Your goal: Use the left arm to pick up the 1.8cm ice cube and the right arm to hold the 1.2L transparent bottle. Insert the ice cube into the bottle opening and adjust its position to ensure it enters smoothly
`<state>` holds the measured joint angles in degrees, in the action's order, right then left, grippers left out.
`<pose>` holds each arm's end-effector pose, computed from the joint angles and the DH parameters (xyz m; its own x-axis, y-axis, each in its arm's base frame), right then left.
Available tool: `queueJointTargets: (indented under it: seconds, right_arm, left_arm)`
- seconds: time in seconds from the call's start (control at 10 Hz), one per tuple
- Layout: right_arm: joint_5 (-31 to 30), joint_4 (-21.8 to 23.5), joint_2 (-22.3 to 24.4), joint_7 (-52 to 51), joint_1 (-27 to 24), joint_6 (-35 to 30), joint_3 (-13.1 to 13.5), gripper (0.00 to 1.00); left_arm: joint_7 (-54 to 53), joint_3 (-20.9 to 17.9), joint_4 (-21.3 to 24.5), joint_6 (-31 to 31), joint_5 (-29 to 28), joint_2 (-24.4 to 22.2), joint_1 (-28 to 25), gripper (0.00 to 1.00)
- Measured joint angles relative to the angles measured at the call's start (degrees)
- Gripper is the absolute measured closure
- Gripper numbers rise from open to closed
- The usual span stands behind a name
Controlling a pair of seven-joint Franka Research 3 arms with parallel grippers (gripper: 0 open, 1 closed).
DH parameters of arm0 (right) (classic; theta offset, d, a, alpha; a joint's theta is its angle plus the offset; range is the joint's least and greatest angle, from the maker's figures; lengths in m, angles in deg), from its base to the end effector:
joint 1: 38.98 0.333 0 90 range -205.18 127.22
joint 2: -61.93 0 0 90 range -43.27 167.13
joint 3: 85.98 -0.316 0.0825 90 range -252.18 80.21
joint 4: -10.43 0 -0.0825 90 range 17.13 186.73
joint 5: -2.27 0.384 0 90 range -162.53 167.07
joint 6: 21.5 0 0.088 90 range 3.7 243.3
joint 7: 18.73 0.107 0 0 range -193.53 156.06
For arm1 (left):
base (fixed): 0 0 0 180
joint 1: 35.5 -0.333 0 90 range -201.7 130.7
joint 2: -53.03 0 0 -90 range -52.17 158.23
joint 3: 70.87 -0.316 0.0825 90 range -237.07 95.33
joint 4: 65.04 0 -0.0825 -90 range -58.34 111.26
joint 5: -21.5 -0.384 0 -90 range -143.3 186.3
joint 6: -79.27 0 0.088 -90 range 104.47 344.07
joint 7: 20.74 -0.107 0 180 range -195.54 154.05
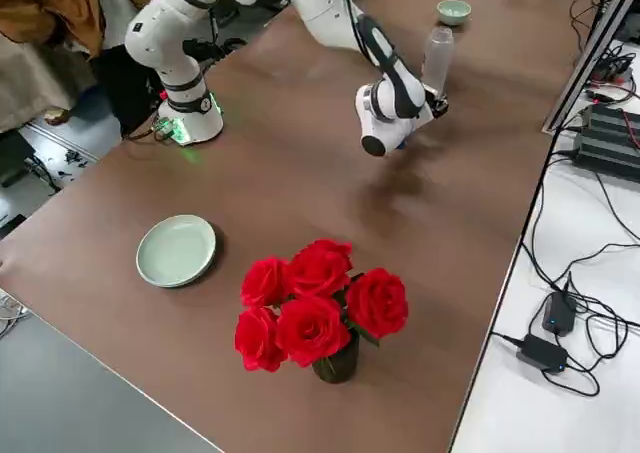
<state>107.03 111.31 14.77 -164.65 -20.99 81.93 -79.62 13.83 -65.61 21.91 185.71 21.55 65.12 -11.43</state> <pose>0.6052 0.2126 0.1189 0.0405 0.1375 0.9897 0.9938 -0.1085 -0.0256 0.5605 -0.3087 0.5516 0.9905 0.0986 0.0954 0.0901 -0.9919 0.0901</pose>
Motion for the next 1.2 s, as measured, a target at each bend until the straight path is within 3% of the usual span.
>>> queueJointTargets:
  seconds: [0.2,0.4,0.8,1.2]
  right_arm:
    - [-8.76,-2.31,0.72,6.32,-2.73,-0.11,0.17,0.00]
    - [-17.53,-6.72,2.82,17.76,-5.36,-0.10,1.14,0.00]
    - [-36.44,-9.19,10.66,39.00,-5.71,1.18,5.22,0.00]
    - [-63.23,-9.64,21.42,62.87,-5.72,2.19,7.21,0.00]
  left_arm:
    - [-9.18,-0.10,7.74,-0.84,1.44,-7.82,-5.29,0.00]
    - [-18.10,-0.19,10.77,-5.23,1.68,-12.11,-9.59,0.00]
    - [-29.37,-0.38,10.52,-11.72,1.69,-15.37,-17.00,0.00]
    - [-30.81,-1.58,6.74,-14.73,1.69,-15.97,-18.22,0.00]
